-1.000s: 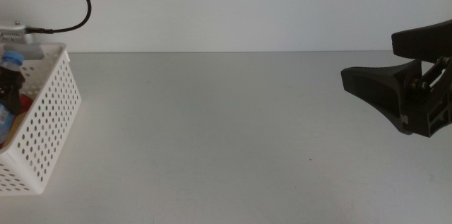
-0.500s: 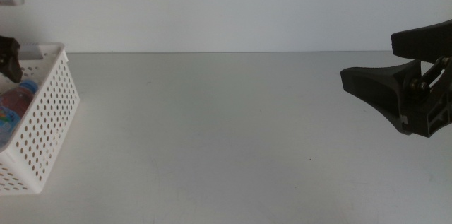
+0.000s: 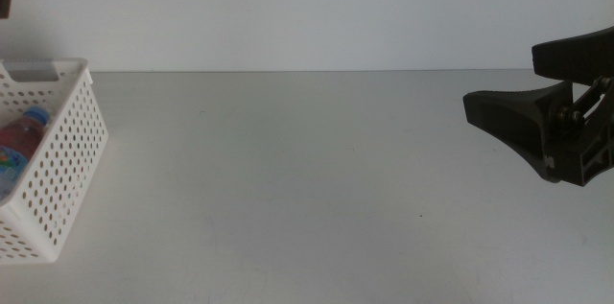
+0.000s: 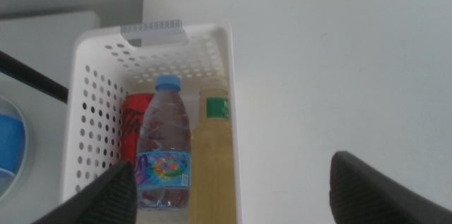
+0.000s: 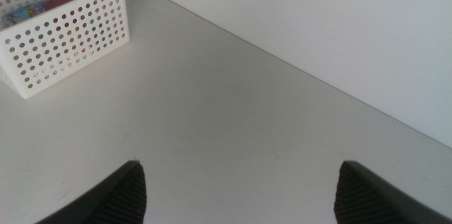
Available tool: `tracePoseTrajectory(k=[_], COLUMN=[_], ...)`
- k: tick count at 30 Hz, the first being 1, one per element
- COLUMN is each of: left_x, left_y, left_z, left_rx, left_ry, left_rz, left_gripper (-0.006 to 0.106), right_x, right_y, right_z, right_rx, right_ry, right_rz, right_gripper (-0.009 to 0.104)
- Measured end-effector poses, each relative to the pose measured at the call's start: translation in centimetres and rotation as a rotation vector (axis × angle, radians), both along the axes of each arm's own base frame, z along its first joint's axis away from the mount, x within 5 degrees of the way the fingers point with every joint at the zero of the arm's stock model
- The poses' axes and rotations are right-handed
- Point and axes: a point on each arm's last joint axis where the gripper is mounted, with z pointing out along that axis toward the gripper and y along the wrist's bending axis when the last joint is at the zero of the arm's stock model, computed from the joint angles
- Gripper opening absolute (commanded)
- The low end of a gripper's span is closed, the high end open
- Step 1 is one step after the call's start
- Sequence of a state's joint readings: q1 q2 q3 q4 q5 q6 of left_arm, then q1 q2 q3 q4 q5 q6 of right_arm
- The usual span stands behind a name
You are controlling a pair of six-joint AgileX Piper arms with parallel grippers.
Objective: Use arms to grab the bottles and put them into the dustbin to the left of the table.
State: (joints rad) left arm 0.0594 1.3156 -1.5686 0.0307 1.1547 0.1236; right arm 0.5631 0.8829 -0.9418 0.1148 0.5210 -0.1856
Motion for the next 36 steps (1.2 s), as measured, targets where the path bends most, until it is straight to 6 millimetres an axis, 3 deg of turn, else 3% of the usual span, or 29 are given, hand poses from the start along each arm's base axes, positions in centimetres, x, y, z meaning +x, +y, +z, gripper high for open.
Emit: tracePoseTrajectory(k=[7,12,18,30,36], left_x=[-5.3,-7.9,-9.0,-8.7,-10.8], left_y=[-0.5,-0.6,-0.7,-0.9,-1.0], left_z=[3.1,4.3,4.8,4.7,5.5], left_rx=[0.008,0.016,0.015,-0.008,-0.004], left_ry=[-0.093,-0.152,-0.179,-0.171,-0.244], left_rz=[-0.006,-0.006,-0.005,-0.017,-0.017], left_gripper=[0.093,0.093,0.093,0.093,0.093], right_x=[0.0,0.0,0.0,0.0,0.3], right_y=[0.0,0.0,0.0,0.0,-0.5], right_z=[0.0,0.0,0.0,0.0,0.0], right_rx=[0.000,0.000,0.000,0.000,-0.067], right_ry=[0.000,0.000,0.000,0.000,-0.042], right_rz=[0.000,0.000,0.000,0.000,-0.025], right_gripper=[0.069,0.069,0.069,0.069,0.069])
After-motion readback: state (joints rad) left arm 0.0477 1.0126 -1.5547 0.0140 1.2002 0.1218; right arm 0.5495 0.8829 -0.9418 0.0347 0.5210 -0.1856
